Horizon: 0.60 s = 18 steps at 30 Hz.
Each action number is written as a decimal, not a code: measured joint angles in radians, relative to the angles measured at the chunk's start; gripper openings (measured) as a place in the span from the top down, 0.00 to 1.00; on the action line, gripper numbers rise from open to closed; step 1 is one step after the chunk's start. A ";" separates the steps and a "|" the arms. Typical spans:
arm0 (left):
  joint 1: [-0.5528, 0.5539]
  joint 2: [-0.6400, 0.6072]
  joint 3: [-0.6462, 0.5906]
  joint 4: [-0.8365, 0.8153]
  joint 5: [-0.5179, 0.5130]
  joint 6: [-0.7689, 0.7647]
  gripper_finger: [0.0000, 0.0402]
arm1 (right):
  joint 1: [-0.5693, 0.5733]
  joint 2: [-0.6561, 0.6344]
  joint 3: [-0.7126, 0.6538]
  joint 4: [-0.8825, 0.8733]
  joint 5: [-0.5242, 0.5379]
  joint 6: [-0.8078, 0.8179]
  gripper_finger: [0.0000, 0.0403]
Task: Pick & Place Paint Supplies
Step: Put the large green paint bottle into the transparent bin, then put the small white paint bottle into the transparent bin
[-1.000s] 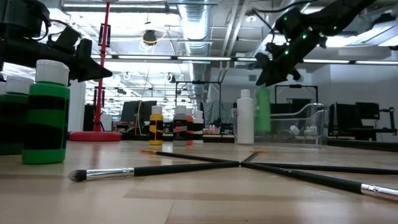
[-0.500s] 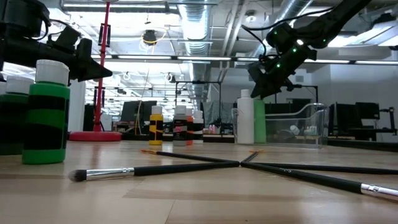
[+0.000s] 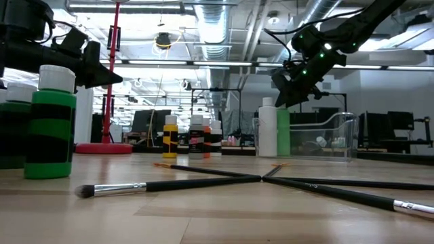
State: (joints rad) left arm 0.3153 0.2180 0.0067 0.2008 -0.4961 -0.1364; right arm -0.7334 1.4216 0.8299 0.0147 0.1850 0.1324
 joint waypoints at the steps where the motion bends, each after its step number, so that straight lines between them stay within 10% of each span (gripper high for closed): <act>1: 0.000 0.000 0.000 0.000 0.000 0.000 0.98 | 0.000 0.000 0.000 -0.003 0.000 0.005 0.64; 18: 0.000 0.000 0.000 0.003 0.000 0.000 0.98 | 0.067 -0.140 0.107 -0.025 -0.001 -0.017 0.38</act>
State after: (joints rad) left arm 0.3153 0.2180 0.0066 0.2039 -0.4965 -0.1364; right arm -0.6665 1.2819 0.9372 -0.0102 0.1844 0.1154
